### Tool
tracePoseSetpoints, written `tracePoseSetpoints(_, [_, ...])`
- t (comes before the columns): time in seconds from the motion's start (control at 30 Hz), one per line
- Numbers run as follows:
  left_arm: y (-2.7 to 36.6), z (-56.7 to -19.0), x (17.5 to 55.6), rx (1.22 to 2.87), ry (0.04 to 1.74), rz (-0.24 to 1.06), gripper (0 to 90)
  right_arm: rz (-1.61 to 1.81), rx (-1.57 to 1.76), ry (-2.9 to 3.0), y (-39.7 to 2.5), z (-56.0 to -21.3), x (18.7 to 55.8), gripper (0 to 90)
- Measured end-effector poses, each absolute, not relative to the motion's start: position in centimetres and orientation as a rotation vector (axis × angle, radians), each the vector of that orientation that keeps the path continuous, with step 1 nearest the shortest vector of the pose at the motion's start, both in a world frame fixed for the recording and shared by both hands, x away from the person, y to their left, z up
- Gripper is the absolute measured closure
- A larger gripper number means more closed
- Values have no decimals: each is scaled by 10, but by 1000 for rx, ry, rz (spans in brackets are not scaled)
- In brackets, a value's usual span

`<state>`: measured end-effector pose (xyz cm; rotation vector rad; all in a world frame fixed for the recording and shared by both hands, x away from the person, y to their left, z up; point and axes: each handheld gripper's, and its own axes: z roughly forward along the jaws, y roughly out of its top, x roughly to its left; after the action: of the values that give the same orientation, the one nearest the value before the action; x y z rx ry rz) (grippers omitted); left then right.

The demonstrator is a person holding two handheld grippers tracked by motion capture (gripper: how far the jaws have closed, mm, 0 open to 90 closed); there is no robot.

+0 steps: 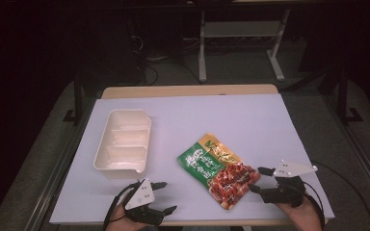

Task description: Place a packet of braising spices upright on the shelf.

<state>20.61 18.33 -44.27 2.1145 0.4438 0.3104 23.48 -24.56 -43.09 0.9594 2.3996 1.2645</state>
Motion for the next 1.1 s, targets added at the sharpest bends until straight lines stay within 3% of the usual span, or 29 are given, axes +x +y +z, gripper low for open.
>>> tracePoseSetpoints(0.13, [184, -443, 207, 2115, 443, 312, 236, 1256, 1062, 2439, -245, -431, 239, 216])
tracePoseSetpoints(0.77, [178, -443, 206, 2114, 448, 296, 253, 1244, 1100, 2424, -244, -430, 241, 174])
tracePoseSetpoints(1.1, [153, -430, 219, 2111, 452, 243, 427, 1225, 1106, 2451, -241, -428, 251, 153])
